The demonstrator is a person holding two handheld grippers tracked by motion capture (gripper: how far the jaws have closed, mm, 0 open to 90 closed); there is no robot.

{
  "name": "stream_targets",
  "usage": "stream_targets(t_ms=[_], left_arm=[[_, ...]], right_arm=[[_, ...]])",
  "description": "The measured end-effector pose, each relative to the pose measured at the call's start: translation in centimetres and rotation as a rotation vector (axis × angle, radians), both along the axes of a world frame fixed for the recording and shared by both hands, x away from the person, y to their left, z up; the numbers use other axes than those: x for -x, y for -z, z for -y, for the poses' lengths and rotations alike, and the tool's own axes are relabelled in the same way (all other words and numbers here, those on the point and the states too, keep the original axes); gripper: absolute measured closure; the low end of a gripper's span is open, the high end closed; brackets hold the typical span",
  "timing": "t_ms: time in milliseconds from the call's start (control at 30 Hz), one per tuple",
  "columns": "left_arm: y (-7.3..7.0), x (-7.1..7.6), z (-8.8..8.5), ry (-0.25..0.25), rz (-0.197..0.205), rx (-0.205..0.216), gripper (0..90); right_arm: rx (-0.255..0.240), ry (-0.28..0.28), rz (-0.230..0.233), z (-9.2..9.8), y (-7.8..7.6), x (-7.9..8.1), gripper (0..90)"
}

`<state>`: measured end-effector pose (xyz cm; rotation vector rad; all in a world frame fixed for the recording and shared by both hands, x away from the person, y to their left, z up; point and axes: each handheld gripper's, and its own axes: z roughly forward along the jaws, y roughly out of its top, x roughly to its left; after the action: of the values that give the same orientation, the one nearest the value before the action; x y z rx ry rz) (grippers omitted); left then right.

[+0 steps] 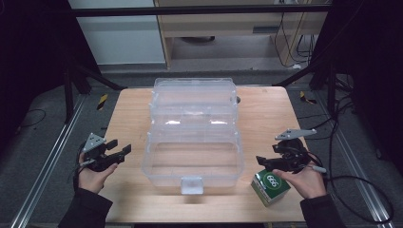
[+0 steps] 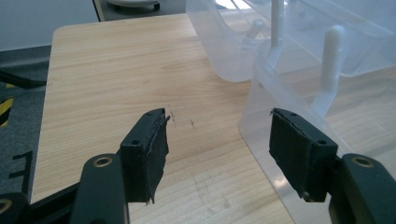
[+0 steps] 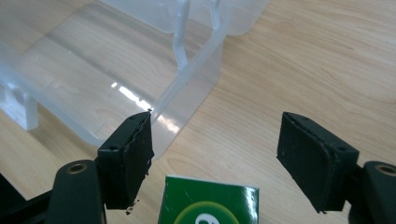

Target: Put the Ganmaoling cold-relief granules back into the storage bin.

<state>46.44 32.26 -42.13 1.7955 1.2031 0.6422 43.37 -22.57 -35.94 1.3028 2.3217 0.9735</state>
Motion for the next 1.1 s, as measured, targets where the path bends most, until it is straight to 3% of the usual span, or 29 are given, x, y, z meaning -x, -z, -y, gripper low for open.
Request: stream_targets(t_ms=[133,367,767,1100], left_arm=[[0.3,-0.2,-0.1,-0.020,-0.017,-0.027,35.9],[0.6,-0.5,-0.3,-0.039,-0.044,-0.030,36.0],[1.4,-0.5,-0.6,-0.045,-0.060,-0.060,34.6],[1.4,-0.4,-0.8,-0.049,-0.061,-0.057,34.3]], right_arm=[[0.037,-0.002,-0.039,0.5,-0.4,0.0,22.6],[0.080,-0.020,-0.100,0.7,-0.4,0.1,18.8],[0.120,-0.010,-0.157,0.6,0.1,0.0,12.6],[0.162,-0.018,-0.215,0.0,0.8,0.1,8.3]])
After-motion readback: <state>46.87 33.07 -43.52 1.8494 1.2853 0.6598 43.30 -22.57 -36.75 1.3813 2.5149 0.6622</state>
